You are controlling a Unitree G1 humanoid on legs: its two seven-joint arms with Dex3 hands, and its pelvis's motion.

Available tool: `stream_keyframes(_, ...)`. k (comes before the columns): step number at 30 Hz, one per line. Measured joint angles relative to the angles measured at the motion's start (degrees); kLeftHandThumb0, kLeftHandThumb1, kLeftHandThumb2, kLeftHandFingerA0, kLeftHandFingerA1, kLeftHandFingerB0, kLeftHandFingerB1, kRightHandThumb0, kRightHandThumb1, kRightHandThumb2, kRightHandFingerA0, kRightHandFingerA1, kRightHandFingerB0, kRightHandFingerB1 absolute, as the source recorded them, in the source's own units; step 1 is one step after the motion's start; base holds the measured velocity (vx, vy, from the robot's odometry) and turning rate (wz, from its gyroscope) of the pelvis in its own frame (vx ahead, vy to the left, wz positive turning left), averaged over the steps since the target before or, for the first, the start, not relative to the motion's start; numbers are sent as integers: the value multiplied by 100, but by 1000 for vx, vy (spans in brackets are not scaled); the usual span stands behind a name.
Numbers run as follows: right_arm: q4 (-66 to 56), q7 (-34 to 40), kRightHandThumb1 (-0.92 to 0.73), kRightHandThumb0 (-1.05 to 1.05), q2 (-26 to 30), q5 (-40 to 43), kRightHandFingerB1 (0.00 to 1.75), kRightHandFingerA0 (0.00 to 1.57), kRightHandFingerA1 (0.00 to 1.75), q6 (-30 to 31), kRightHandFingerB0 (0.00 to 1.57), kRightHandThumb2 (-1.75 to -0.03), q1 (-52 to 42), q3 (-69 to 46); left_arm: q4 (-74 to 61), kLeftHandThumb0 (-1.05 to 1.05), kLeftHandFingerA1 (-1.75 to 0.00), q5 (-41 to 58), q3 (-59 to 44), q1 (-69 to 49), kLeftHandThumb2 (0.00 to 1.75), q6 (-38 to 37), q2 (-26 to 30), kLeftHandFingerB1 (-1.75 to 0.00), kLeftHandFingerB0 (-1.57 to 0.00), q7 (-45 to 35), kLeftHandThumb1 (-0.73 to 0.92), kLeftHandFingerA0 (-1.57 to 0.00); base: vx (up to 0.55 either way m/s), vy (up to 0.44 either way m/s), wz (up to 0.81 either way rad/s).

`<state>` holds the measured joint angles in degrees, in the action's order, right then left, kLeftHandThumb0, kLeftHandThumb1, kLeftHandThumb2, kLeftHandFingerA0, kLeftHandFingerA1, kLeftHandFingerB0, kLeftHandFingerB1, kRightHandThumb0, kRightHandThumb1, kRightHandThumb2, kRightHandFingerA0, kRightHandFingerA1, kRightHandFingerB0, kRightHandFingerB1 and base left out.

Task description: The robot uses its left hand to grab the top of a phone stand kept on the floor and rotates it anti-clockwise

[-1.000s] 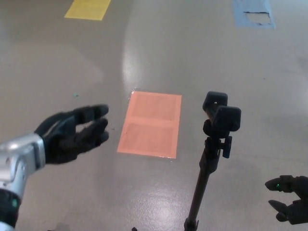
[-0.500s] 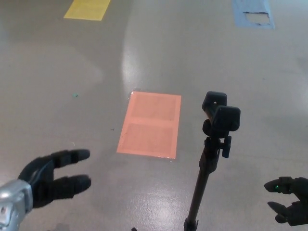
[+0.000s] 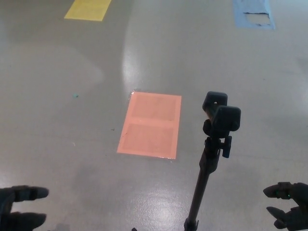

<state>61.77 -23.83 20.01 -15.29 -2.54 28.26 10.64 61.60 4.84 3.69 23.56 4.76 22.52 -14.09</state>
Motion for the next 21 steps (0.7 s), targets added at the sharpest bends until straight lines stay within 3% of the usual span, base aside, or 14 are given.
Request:
stream_keyframes(3, 11, 15, -68, -61, 0, 2, 35, 52, 54, -11, 7, -89, -65, -8, 299, -8, -38, -172, 162, 6, 60, -253, 80, -36, -52, 175, 63, -49, 0, 0, 0)
stream_keyframes(11, 14, 64, -68, -61, 1, 5, 34, 50, 54, -76, 7, -89, -280, -49, 769, -9, -39, -573, 455, -1, 59, -838, 242, -34, -42, 543, 59, -47, 0, 0, 0)
stream_keyframes(13, 11, 76, -68, -61, 1, 6, 34, 50, 53, -107, 7, -89, -382, -54, 871, -7, -40, -744, 644, -29, 58, -999, 307, -33, -43, 587, 58, -49, 0, 0, 0)
stream_keyframes(14, 8, 78, -68, -61, 1, 6, 34, 50, 53, -116, 7, -89, -422, -57, 907, -12, -45, -821, 718, -51, 56, -1062, 332, -34, -44, 589, 57, -63, 0, 0, 0)
stream_keyframes(16, -8, 87, -67, -61, 2, 7, 35, 49, 53, -137, 7, -88, -508, -63, 967, -18, -43, -936, 835, -94, 60, -1167, 378, -37, -43, 576, 53, -56, 0, 0, 0)
stream_keyframes(21, -38, 97, -68, -61, 2, 4, 35, 49, 53, -157, 8, -89, -652, -60, 1070, -12, -45, -1147, 970, -156, 57, -1323, 424, -34, -44, 475, 57, -61, 0, 0, 0)
